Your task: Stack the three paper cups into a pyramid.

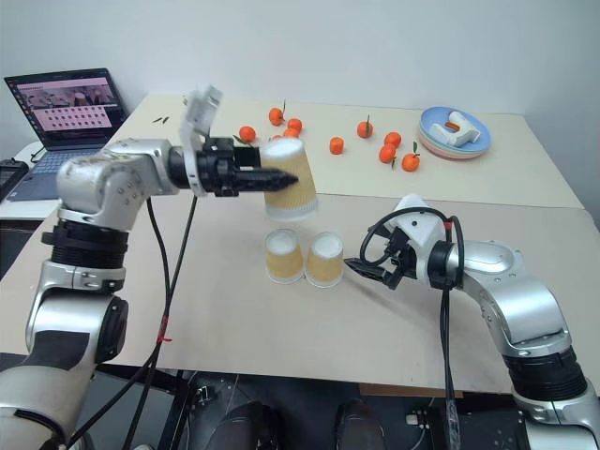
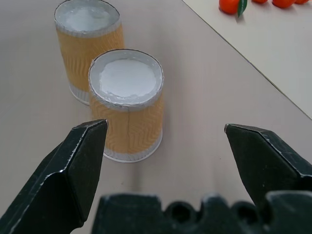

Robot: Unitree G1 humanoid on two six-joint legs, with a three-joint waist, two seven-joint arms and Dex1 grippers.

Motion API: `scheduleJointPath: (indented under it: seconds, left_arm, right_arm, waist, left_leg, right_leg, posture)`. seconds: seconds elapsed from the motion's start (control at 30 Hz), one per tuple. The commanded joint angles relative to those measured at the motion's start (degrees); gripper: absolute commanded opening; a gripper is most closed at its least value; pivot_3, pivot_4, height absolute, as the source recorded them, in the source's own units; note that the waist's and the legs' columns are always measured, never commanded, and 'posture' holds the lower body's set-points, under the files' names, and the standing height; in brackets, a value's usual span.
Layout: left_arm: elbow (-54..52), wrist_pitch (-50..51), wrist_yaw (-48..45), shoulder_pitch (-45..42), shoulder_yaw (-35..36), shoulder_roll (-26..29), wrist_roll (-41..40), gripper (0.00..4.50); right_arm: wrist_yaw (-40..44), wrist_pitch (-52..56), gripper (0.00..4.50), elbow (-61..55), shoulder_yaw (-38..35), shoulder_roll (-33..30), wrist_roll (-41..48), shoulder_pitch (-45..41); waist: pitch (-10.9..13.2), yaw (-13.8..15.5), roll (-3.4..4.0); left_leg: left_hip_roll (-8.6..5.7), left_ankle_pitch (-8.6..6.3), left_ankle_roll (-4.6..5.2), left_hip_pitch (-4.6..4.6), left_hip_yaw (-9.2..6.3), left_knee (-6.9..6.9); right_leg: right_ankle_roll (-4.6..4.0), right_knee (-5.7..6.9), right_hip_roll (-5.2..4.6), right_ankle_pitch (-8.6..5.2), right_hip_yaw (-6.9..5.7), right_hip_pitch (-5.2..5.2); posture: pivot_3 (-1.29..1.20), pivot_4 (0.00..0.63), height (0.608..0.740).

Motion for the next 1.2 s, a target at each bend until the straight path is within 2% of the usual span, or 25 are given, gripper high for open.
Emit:
scheduleJointPath:
  seconds: [0.03,0.47,1.07,1.2]
  left_arm:
    - [2.05,-5.29,-1.86,-0.6,-1.11,-1.21,2.49,3.43]
    - [5.2,-9.99,-4.49,-0.78,-2.31,-4.59,6.39,3.43]
    - [4.71,-13.72,-5.73,1.96,-2.98,-5.19,9.92,3.43]
    - [4.65,-13.85,-5.74,1.82,-2.52,-5.37,9.68,4.43]
  right_arm:
    - [-1.06,-0.56,4.5,-2.91,-2.84,-0.34,0.53,1.08]
    - [-3.14,0.53,4.5,-5.53,-4.97,-0.51,1.41,4.08]
    - [-3.55,0.56,4.5,-5.86,-5.37,-0.49,1.73,4.38]
    - [-3.47,0.45,4.5,-5.62,-5.2,-0.49,1.6,4.27]
  waist:
    - [0.0,0.01,0.0]
    - [0.0,0.03,-0.01]
    - [0.0,0.05,-0.01]
    - [0.0,0.05,-0.01]
  left_leg:
    - [0.0,0.0,0.0,0.0,0.0,0.0]
    - [0.0,0.0,0.0,-0.02,-0.01,0.0]
    - [0.0,0.0,0.01,-0.02,-0.01,0.0]
    - [0.0,0.0,0.01,-0.02,-0.01,0.01]
  right_leg:
    - [0.0,0.0,0.0,0.0,0.0,-0.01]
    - [0.0,-0.01,-0.01,0.0,0.0,-0.01]
    - [0.0,-0.01,-0.01,0.0,0.0,-0.01]
    - [0.0,-0.01,-0.01,0.0,0.0,-0.01]
  posture:
    - [0.0,0.15,0.68]
    - [0.0,0.15,0.68]
    - [0.0,0.15,0.68]
    - [0.0,0.15,0.68]
